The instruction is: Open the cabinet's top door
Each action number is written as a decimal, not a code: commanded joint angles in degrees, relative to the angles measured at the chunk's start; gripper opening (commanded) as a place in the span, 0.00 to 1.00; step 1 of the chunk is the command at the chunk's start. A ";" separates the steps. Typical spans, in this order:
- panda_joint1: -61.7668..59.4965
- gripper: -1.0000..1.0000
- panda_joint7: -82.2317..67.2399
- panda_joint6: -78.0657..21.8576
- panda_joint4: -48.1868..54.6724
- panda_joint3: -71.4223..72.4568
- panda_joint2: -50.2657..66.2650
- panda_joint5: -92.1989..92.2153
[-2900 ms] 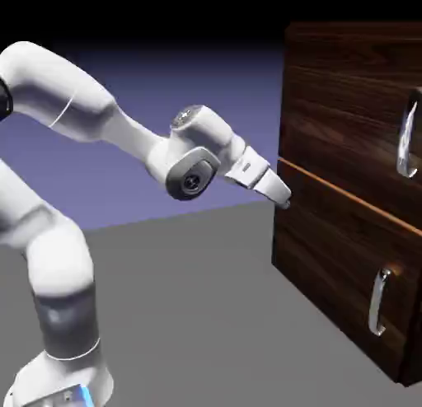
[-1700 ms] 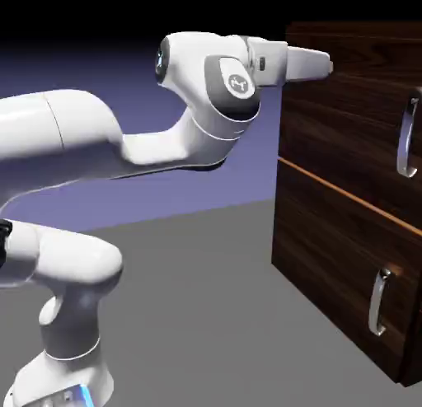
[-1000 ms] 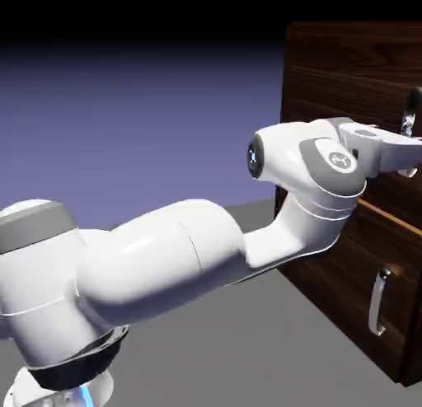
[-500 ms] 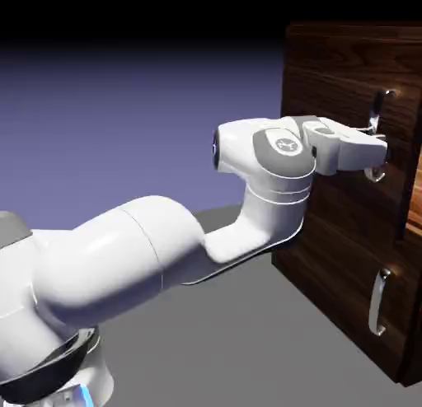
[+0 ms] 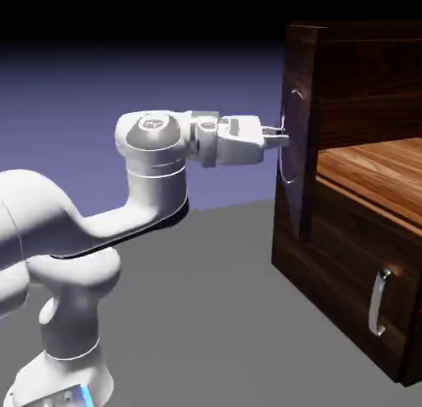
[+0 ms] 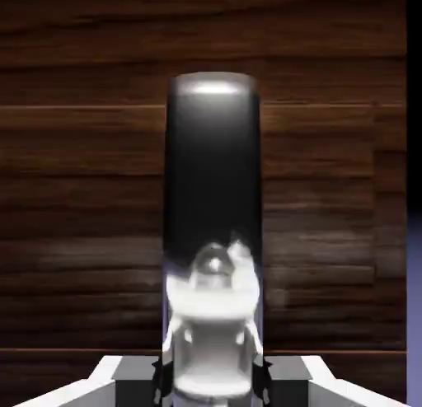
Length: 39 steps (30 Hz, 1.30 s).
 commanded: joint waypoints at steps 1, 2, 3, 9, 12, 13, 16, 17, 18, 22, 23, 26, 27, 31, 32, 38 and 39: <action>-0.53 0.00 0.22 -1.58 -1.03 2.09 -0.44 1.76; -0.96 0.00 0.42 -3.07 -1.94 4.17 -0.84 3.55; -1.30 0.00 0.62 -4.54 -2.77 6.24 -1.19 5.37; -1.74 0.00 2.03 -13.02 -5.93 18.70 -2.05 16.53; -1.33 0.00 2.96 -17.13 -6.49 24.93 -1.51 22.22; -1.15 0.00 3.32 -18.50 -6.53 27.00 -1.17 24.14; -0.61 0.00 4.54 -22.64 -6.22 33.23 0.39 29.92; -0.45 0.00 4.99 -24.03 -5.97 35.31 1.09 31.87; -0.32 0.00 5.48 -25.43 -5.64 37.38 1.89 33.83; -0.23 0.00 7.70 -31.16 -3.48 45.69 6.04 41.71; -0.37 0.00 8.32 -32.64 -2.71 47.76 7.31 43.68; -1.31 0.00 10.32 -37.20 0.22 53.99 11.68 49.55; -1.83 0.00 11.02 -38.77 1.41 56.07 13.30 51.47; -5.12 0.00 13.94 -45.30 7.30 64.37 20.38 58.73; -6.26 0.00 14.68 -47.00 9.04 66.45 22.24 60.39; -15.33 0.00 19.00 -57.50 20.96 78.86 33.30 68.49; -17.11 0.00 19.67 -59.22 23.04 80.89 35.00 69.48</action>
